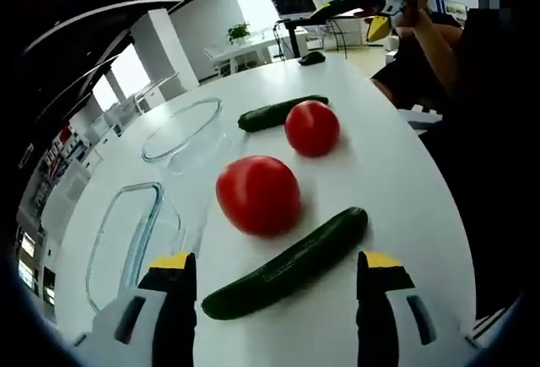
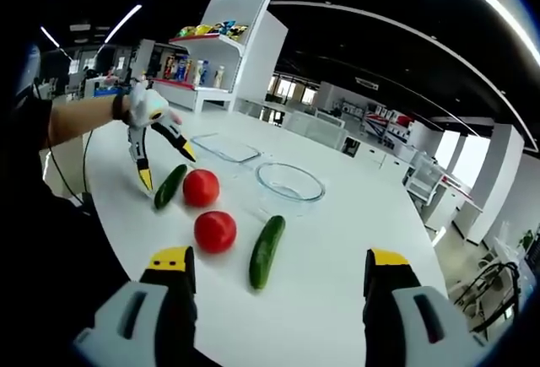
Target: Sort the scattered tomatoes and cucumbers on the table and place them into their respective storage containers
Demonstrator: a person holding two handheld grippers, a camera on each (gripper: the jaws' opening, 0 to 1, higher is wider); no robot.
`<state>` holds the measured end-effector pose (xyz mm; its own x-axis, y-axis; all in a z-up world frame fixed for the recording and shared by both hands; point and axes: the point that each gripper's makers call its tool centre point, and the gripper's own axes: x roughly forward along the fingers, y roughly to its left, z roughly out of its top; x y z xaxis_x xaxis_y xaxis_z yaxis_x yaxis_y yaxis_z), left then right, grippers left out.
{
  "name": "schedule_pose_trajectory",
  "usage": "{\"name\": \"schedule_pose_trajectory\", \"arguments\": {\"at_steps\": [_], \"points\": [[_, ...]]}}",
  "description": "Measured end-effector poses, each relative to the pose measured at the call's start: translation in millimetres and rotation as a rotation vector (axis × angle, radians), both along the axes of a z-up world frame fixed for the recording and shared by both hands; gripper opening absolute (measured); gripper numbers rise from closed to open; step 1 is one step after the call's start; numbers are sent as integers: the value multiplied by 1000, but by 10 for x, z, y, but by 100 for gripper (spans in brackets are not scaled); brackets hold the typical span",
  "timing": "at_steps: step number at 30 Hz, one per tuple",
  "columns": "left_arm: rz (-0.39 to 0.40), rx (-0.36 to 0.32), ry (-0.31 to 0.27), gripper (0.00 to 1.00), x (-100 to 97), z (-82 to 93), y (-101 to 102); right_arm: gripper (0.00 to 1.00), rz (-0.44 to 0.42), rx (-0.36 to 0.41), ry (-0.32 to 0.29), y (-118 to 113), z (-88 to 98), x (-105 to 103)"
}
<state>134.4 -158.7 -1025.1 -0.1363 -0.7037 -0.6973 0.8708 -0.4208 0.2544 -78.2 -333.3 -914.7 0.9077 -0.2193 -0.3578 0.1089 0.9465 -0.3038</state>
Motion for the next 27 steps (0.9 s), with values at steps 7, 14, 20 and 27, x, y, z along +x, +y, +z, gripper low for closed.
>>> {"name": "schedule_pose_trajectory", "arguments": {"at_steps": [7,14,20,27], "points": [[-30,60,50,72,-76,-57,-37,79,7,-2,-2,11,9,6],[-78,135,54,69,-102,-199,-16,79,-3,-1,-3,-34,-9,-44],[-88,160,67,65,-76,-254,-24,79,-30,-2,10,-110,-63,-47],[-88,189,128,61,-65,-286,-36,79,-18,0,13,-76,-72,-19]]}}
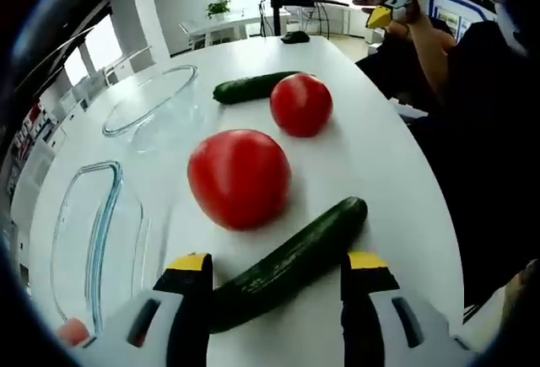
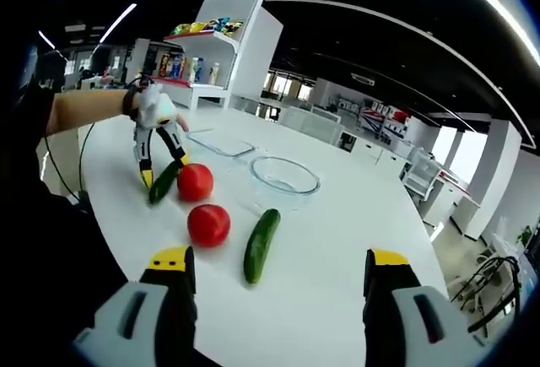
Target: Sort the scattered tomatoes and cucumbers on the table and place them into their respective storage containers
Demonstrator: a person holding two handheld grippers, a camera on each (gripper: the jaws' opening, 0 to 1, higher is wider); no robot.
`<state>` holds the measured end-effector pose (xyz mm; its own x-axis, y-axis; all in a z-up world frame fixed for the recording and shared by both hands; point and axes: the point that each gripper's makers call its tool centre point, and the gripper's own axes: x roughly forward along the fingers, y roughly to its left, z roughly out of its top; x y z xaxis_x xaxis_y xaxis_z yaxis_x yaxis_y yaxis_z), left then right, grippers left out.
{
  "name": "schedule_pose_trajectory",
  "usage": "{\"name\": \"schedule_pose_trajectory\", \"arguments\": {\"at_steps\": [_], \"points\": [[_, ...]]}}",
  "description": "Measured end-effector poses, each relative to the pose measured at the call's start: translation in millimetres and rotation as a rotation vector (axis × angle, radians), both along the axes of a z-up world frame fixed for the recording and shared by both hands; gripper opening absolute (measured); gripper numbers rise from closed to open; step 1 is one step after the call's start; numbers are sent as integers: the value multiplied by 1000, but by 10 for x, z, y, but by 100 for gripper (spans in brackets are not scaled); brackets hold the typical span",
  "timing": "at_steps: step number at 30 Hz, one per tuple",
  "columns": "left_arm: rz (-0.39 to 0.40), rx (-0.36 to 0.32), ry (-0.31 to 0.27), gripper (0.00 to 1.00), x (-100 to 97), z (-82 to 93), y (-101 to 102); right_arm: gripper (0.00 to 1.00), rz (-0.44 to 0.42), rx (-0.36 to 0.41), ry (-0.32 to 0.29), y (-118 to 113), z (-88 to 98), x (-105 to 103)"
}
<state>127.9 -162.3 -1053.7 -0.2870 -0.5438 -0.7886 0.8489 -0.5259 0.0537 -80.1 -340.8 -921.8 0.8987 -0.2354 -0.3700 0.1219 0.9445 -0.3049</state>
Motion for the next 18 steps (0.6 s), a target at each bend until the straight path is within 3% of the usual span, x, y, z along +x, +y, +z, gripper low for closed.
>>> {"name": "schedule_pose_trajectory", "arguments": {"at_steps": [7,11,18], "points": [[4,32,15,59,5,-12,-14,79,0,-1,0,9,5,-10],[17,88,-23,55,34,-13,34,79,-1,3,2,7,-8,-23],[19,125,-56,49,61,-13,75,79,1,5,-12,0,37,-38]]}}
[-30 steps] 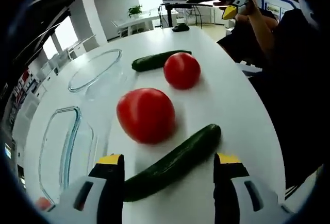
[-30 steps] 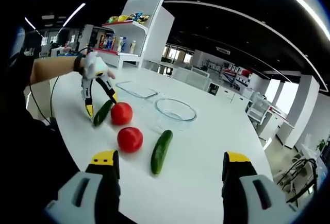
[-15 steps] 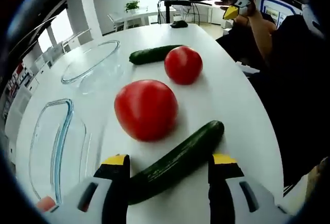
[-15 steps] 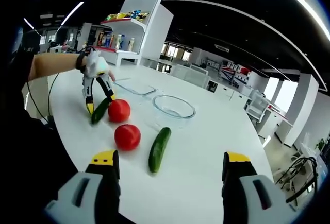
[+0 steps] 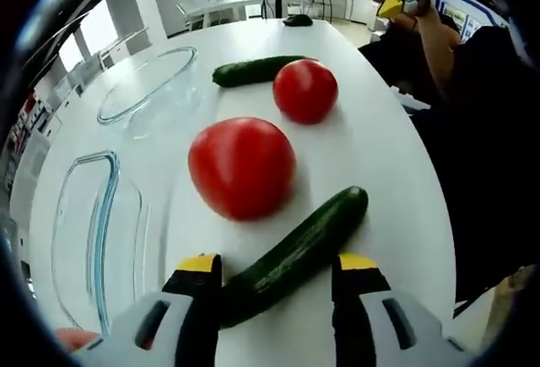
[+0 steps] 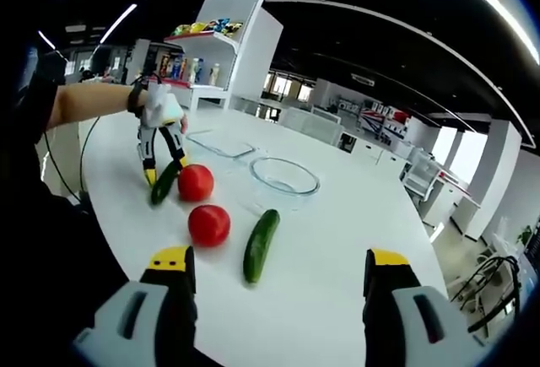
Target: Sort the scattered tomatoes and cucumbers on the table and place them into their respective storage containers
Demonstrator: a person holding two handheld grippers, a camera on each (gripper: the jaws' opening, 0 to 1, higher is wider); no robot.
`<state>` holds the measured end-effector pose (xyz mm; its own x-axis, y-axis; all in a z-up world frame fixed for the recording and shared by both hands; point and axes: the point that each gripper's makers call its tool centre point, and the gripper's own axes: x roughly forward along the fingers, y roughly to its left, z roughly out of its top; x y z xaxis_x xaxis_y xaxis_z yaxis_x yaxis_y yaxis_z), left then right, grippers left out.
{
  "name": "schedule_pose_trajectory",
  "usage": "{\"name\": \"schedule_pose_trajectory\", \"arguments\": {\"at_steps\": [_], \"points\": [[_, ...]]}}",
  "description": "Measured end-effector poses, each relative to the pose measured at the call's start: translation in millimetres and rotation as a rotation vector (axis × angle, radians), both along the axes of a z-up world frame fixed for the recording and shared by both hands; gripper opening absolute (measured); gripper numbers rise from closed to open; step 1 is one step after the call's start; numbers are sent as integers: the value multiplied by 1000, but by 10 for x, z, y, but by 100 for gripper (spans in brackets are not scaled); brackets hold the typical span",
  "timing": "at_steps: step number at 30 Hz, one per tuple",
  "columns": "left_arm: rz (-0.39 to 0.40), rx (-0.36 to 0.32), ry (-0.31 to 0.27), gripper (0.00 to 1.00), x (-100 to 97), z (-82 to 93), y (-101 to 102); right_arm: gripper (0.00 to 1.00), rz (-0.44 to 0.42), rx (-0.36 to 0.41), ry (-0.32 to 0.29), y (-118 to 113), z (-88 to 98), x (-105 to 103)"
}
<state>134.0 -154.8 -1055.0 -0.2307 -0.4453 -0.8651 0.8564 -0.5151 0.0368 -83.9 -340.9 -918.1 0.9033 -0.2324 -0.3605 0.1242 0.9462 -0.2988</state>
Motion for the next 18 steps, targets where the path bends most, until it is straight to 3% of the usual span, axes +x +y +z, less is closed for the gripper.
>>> {"name": "schedule_pose_trajectory", "arguments": {"at_steps": [3,9,13,17,18], "points": [[27,92,-45,43,51,10,73,79,2,-1,-1,6,11,-15],[7,150,-81,39,44,6,96,79,-3,-4,-7,-6,39,-50],[10,161,-102,38,49,-13,97,79,-12,-3,-2,-37,31,-57],[-32,160,-146,37,46,-22,109,79,-5,-2,-1,-10,28,-29],[-80,156,-161,35,38,-15,113,79,1,-4,1,10,26,-22]]}}
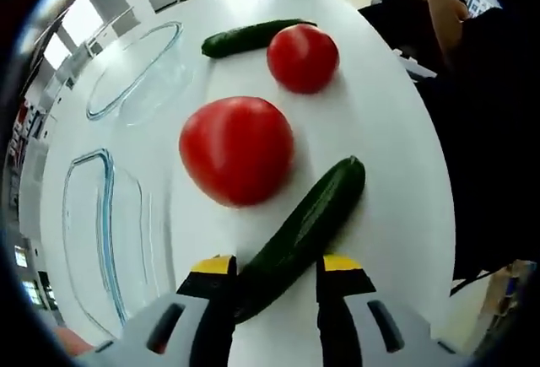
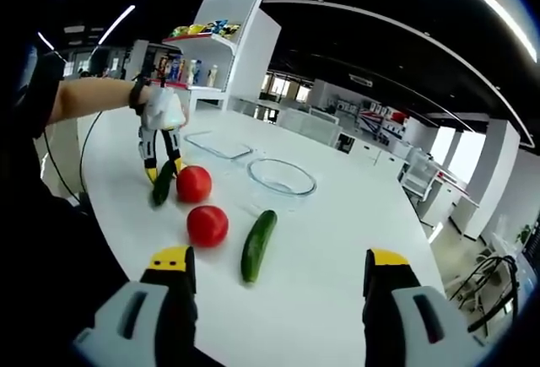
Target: Sort the scattered tomatoes and cucumbers on the table and place them into their respective storage containers
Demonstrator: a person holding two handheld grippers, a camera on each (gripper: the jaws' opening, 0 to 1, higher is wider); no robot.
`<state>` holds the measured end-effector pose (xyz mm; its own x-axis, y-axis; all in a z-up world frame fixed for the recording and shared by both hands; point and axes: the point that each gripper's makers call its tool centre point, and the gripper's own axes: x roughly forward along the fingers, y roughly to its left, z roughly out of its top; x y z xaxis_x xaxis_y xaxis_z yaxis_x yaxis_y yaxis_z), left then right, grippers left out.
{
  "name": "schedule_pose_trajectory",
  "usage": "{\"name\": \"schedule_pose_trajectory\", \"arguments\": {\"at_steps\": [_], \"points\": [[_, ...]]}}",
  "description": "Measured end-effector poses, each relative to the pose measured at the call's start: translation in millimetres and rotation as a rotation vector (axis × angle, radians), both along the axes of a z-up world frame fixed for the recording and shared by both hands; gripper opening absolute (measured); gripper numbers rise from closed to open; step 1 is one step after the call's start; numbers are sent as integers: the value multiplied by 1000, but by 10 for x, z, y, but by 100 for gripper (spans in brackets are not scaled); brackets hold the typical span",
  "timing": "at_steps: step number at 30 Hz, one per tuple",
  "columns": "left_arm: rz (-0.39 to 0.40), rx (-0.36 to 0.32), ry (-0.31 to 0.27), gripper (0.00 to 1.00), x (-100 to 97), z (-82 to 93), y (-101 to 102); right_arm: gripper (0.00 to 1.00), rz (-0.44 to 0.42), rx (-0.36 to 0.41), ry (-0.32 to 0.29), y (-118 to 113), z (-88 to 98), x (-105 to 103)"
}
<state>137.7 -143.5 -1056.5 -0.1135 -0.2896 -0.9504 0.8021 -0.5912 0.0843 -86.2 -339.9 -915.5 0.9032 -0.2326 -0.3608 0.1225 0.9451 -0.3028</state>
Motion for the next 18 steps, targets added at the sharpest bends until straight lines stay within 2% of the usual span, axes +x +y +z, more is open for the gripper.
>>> {"name": "schedule_pose_trajectory", "arguments": {"at_steps": [4,8,12,18], "points": [[-84,-13,4,32,-48,9,-6,79,12,-1,1,28,-3,0],[-108,-16,40,31,-47,7,-30,78,-4,-11,21,-17,-9,-8],[-96,4,80,32,-54,-10,-70,78,8,-13,2,27,79,-13],[-192,20,51,30,-115,-19,-39,78,13,-19,4,39,66,-14]]}}
